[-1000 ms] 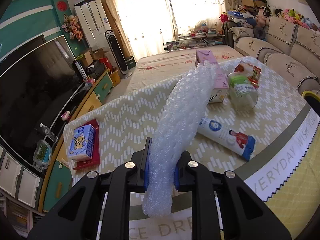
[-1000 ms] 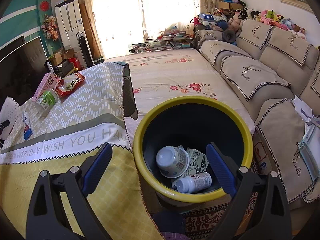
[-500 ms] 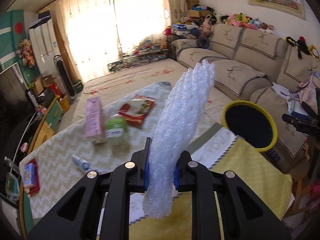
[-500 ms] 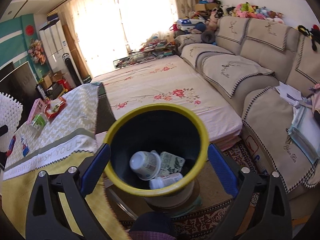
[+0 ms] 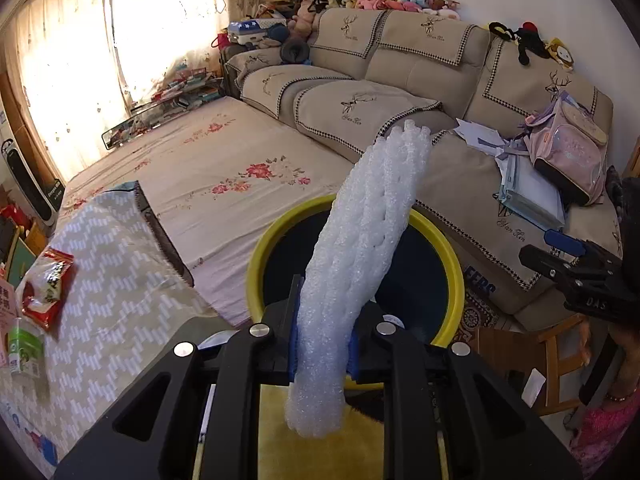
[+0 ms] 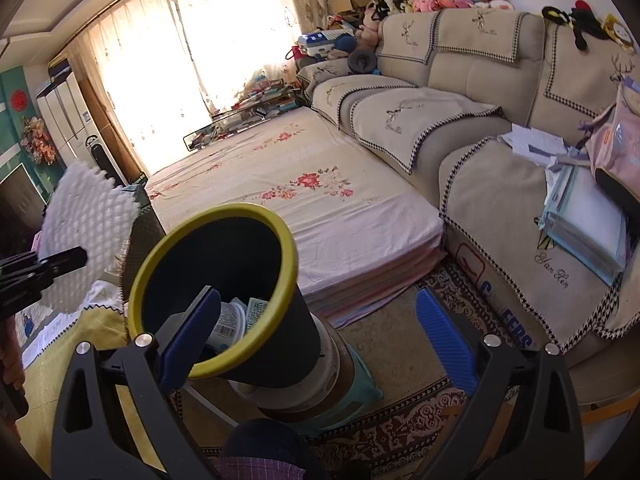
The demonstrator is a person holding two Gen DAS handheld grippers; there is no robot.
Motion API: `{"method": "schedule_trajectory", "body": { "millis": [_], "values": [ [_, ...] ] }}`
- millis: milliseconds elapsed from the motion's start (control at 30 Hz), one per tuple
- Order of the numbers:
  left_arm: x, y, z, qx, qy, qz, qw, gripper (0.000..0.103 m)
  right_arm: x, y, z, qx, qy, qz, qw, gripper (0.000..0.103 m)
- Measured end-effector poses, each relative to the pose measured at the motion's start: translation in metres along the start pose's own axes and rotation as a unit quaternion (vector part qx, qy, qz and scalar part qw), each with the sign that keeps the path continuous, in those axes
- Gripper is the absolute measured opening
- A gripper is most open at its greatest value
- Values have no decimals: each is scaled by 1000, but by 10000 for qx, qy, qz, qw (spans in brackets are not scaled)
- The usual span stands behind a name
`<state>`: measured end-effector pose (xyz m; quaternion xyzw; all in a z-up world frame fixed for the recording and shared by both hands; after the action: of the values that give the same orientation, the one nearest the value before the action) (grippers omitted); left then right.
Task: Collect trash
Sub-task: 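Lift the foam mesh with the left gripper and drop it into the bin, then reach the right gripper to the red snack packet and grasp it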
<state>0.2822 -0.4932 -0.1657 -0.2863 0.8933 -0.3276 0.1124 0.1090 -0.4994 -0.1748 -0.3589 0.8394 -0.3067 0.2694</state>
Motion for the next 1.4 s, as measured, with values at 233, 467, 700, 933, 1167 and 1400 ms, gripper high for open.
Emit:
{"method": "schedule_trajectory", "body": {
  "millis": [233,467,700,933,1167,1400],
  "values": [
    [13,-20,70,-288,56,-255,9992,67,24,12,16,-204,49,242,9995,93],
    [2,-10,47,-21,143,-453,9989,70,17,14,22,-288,17,195,9994,93],
    [-46,27,-46,750,6,-947,9927,78,-27,12,20,-333,-180,-202,9991,93],
    [-132,90,-132,1144,-788,-1717,9753,82,-106,9,6,-276,-752,-742,9940,93],
    [-236,154,-190,1342,-1820,-2380,9446,83,-217,7,-6,-268,-1529,-1426,9775,94],
    [-327,205,-212,1387,-2644,-2812,9120,85,-330,-3,0,-428,-2170,-1926,9560,94]
  ]
}}
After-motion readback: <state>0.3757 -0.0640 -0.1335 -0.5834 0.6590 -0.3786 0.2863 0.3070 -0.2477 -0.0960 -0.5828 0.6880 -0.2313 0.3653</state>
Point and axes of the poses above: each gripper's, at about its wrist camera, not at the fingertips, and z roughly the way its jaws point, x to its right, y to its underside, the point moved 8 cm from there along z, roughly the way its jaws point
